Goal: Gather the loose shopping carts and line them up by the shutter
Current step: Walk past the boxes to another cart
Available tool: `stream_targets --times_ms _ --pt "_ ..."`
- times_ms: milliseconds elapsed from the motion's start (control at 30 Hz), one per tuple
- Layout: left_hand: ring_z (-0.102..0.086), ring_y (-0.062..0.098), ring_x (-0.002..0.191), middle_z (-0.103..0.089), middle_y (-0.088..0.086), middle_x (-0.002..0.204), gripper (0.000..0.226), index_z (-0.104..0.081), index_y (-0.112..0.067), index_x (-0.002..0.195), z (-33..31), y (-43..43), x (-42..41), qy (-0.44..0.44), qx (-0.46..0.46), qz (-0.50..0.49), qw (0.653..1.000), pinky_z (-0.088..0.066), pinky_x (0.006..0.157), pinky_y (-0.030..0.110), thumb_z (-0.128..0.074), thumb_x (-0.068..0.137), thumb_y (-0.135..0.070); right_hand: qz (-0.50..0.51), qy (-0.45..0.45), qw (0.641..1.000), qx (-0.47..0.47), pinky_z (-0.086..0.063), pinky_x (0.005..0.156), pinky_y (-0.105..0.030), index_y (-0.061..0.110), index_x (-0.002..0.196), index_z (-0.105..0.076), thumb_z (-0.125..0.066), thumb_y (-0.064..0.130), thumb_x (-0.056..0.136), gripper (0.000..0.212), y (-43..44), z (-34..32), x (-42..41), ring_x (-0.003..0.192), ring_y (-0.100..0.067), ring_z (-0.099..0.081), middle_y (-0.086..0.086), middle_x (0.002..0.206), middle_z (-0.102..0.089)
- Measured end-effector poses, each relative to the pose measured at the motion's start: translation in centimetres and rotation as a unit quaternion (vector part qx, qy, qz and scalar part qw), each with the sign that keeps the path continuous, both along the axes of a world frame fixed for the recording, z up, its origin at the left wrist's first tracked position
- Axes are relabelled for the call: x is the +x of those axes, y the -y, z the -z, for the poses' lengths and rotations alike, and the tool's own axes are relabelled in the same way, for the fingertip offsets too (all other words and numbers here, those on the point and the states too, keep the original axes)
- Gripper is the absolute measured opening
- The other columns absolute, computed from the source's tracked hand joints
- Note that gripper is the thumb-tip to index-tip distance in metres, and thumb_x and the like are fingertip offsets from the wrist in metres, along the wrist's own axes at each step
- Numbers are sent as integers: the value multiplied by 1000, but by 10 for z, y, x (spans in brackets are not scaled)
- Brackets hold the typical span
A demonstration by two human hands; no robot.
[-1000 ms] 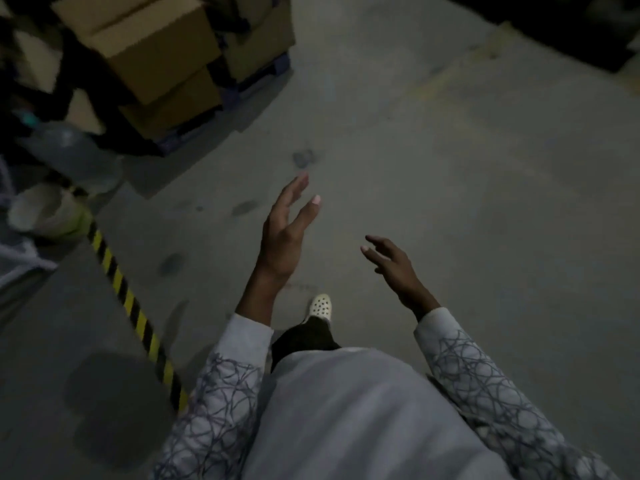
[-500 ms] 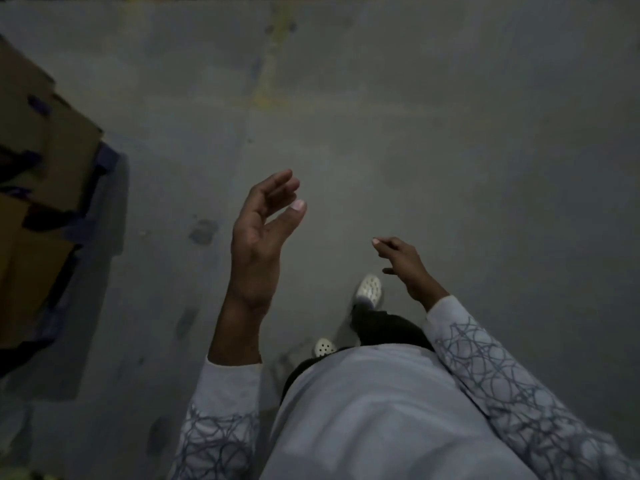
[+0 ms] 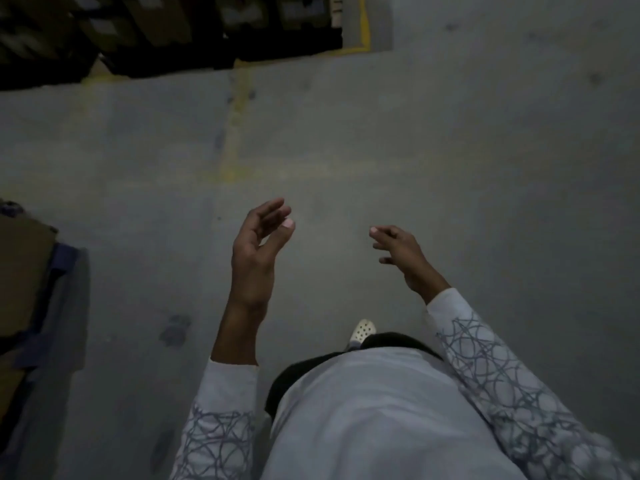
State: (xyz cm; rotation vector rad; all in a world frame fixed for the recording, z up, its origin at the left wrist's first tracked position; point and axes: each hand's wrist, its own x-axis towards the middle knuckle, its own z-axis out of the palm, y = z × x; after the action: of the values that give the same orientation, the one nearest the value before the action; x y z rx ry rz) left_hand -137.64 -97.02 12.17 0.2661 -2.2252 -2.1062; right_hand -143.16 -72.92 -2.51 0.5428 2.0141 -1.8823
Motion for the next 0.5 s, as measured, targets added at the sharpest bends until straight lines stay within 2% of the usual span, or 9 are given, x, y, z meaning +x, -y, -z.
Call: stream_targets --times_ms 233,367,500 --pt "-62 17 117 -66 3 126 34 -61 -18 130 52 -32 -145 99 -19 13 995 -51 93 37 -64 96 -19 47 -156 987 -17 -56 92 -42 20 125 -68 -67 28 98 28 -28 -110 -126 113 -15 -68 4 121 -72" --pt "-63 18 115 -67 1 122 32 -63 -21 128 95 -46 -230 167 -20 27 985 -51 86 32 -65 96 -21 46 -291 956 -7 -57 96 -46 18 129 -63 -63 23 100 30 -47 -180 -183 121 -21 -64 0 130 -68" --pt "-64 16 111 -69 -3 117 29 -65 -23 124 133 -58 -321 207 -24 33 978 -51 83 33 -66 95 -23 43 -390 920 10 -54 99 -51 6 137 -52 -60 26 101 41 -70 -221 -247 126 -27 -61 -9 139 -62"
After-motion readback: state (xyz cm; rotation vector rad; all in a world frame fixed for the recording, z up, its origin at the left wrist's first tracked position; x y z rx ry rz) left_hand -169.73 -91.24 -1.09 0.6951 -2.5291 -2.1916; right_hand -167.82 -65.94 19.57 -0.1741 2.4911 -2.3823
